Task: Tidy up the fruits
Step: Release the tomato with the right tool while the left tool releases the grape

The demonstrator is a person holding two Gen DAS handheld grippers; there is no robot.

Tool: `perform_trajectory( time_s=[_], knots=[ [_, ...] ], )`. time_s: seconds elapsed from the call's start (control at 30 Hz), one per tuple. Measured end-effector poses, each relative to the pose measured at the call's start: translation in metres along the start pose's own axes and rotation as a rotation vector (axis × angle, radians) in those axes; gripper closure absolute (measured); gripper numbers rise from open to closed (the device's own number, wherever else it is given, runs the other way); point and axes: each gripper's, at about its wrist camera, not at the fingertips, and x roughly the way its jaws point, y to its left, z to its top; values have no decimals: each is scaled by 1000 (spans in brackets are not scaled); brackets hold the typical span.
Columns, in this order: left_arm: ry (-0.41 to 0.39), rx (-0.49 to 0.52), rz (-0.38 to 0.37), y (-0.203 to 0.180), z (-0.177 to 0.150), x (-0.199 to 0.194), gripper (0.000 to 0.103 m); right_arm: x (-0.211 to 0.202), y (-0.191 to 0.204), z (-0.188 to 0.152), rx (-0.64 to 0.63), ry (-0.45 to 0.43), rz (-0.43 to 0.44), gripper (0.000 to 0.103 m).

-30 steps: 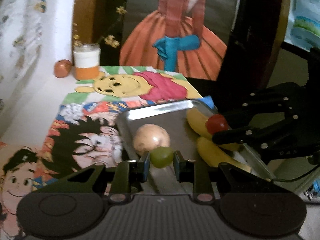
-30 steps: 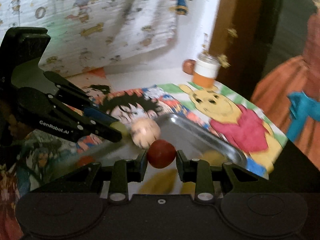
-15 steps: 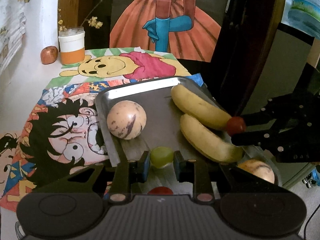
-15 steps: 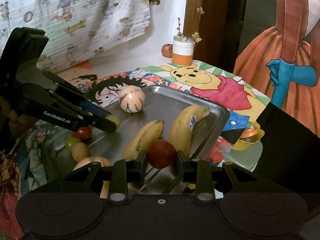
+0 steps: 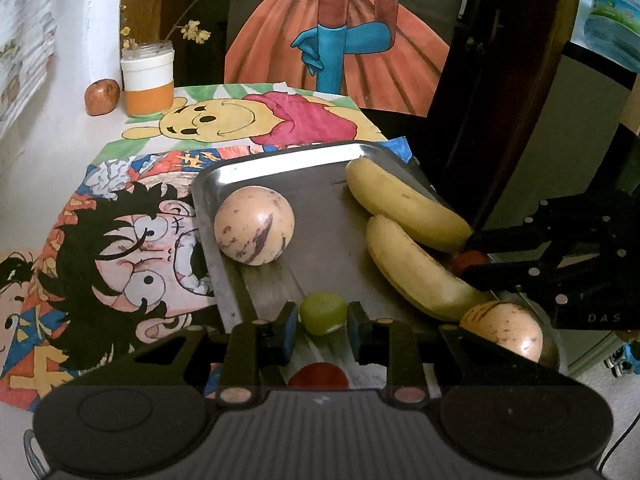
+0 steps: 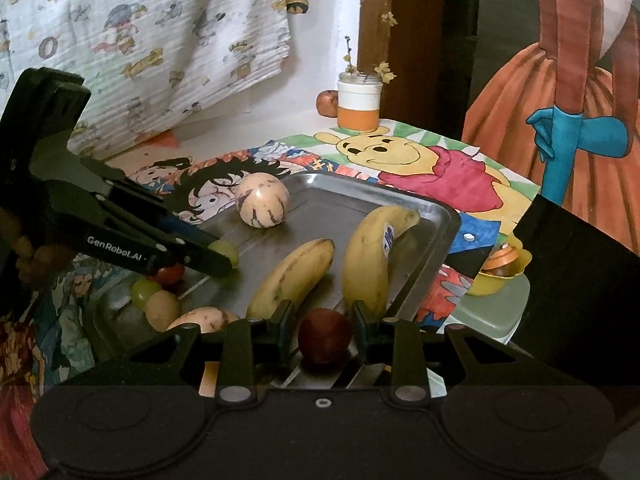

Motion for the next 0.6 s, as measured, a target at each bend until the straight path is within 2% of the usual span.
perform_trajectory(
  time_s=[0.13, 0.33, 0.4, 0.47, 0.6],
  knots=[
    [-7, -16, 2, 0, 2, -4, 73, -5, 0, 0, 21, -17, -16, 63],
    [-41, -29, 10, -4, 5, -19, 64, -20, 1, 4, 69, -68, -53, 50],
    [-57, -37, 15, -4, 6, -25, 57, -27, 2, 7, 92, -91, -64, 42],
    [-78, -52, 25, -4, 6, -34, 40, -34, 2, 10, 120, -116, -72, 31],
    [-116, -81, 44, -3, 7, -51, 32, -49, 9, 17, 164, -168, -99, 24]
  ],
)
